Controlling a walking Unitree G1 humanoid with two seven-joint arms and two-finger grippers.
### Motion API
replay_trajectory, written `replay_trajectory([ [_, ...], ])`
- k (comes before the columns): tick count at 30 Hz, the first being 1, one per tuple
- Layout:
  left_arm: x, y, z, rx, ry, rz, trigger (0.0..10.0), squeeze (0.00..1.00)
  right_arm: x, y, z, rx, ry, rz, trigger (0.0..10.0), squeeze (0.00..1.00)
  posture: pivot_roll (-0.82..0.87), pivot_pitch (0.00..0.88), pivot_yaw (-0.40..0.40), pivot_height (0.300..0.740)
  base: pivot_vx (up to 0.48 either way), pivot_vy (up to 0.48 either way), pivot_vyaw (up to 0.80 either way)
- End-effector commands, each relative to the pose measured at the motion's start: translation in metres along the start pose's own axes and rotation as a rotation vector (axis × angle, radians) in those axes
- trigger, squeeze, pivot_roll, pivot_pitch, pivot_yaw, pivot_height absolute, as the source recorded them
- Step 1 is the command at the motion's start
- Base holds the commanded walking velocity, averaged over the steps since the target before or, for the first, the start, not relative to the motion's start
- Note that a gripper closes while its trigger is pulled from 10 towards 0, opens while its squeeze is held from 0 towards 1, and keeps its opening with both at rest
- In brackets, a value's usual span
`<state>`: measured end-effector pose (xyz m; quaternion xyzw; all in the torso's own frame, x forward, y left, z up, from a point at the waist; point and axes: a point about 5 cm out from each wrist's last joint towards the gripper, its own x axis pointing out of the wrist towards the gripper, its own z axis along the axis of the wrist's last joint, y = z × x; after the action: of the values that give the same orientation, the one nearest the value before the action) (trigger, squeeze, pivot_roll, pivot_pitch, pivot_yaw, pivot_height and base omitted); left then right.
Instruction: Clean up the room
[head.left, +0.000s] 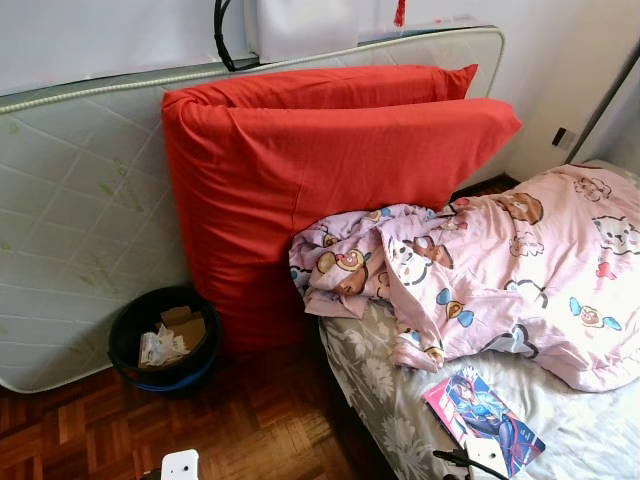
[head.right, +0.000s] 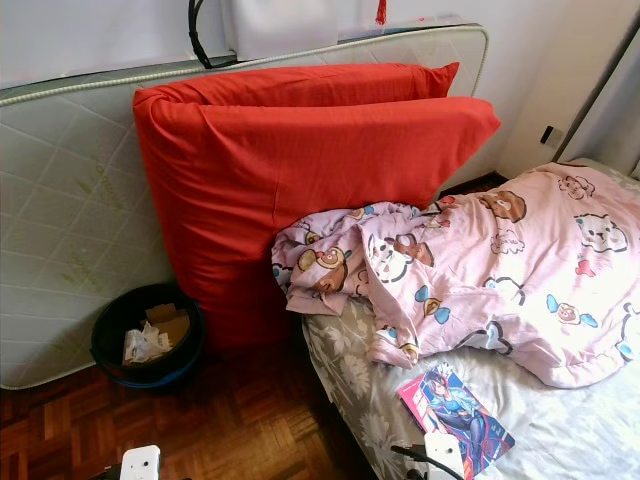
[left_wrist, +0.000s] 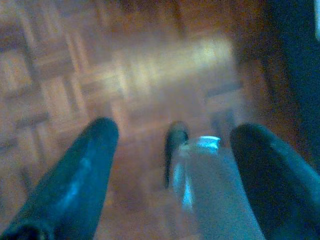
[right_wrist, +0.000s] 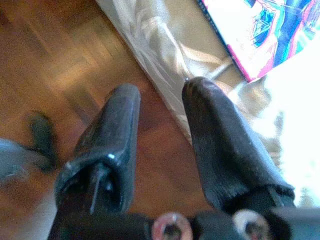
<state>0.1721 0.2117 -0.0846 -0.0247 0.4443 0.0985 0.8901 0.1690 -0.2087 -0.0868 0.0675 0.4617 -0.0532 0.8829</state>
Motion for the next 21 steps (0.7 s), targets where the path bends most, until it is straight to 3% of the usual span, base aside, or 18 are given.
replay_trajectory([
  [1,0.0055,0.0244,0.0493,0.046,-0.109,0.047,10.0,0.00,0.0015,-0.0022,0.0249,0.088,-0.121,0.019,10.0,0.00,-0.05,0.000,0.039,0.740,0.000,0.000,0.00],
  [10,0.0054,0.0254,0.0503,0.052,-0.114,0.049,10.0,0.00,0.0012,-0.0012,0.0252,0.110,-0.139,0.030,10.0,0.00,-0.06,0.000,0.044,0.740,0.000,0.000,0.00],
  [21,0.0050,0.0209,0.0538,0.001,-0.166,0.011,10.0,0.00,-0.0004,-0.0040,0.0317,0.086,-0.207,0.028,10.0,0.00,-0.07,0.000,0.023,0.740,0.000,0.000,0.00],
])
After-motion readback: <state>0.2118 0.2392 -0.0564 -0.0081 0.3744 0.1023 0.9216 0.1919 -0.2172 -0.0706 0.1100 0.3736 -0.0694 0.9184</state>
